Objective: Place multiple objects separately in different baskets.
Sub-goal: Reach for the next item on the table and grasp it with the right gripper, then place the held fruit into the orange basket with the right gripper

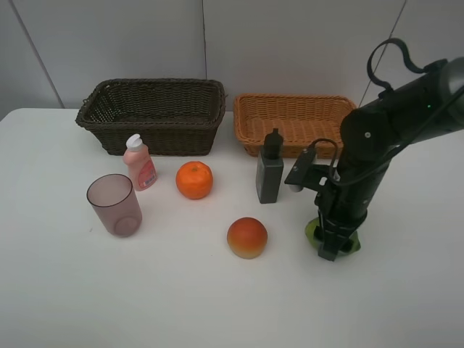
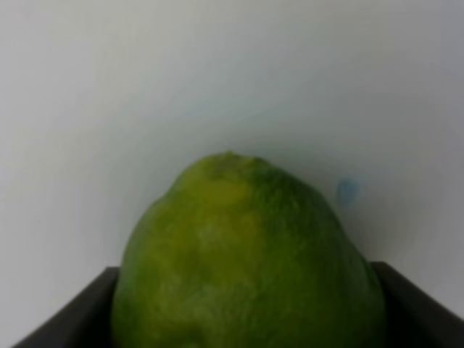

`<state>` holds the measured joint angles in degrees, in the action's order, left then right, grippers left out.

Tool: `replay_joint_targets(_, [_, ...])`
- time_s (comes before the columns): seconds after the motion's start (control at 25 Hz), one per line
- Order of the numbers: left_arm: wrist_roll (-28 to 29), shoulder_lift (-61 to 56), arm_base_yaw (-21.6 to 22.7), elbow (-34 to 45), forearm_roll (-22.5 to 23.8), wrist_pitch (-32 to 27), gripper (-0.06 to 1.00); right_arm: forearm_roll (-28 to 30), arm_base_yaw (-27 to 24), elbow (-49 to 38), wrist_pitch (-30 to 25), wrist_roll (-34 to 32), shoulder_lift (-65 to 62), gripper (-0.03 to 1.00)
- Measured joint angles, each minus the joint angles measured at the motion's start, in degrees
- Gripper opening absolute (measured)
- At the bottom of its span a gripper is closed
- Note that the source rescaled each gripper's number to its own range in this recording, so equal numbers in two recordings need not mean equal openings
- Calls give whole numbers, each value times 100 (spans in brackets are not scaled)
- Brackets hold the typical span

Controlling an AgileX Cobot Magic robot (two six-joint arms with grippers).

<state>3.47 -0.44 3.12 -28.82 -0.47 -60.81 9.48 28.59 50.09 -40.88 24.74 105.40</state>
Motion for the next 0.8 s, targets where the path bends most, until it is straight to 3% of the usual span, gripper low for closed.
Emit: replay_joint_targets(0.8, [0,0,0,0,0,0,99,-5,0,0,-7,-98,0,50])
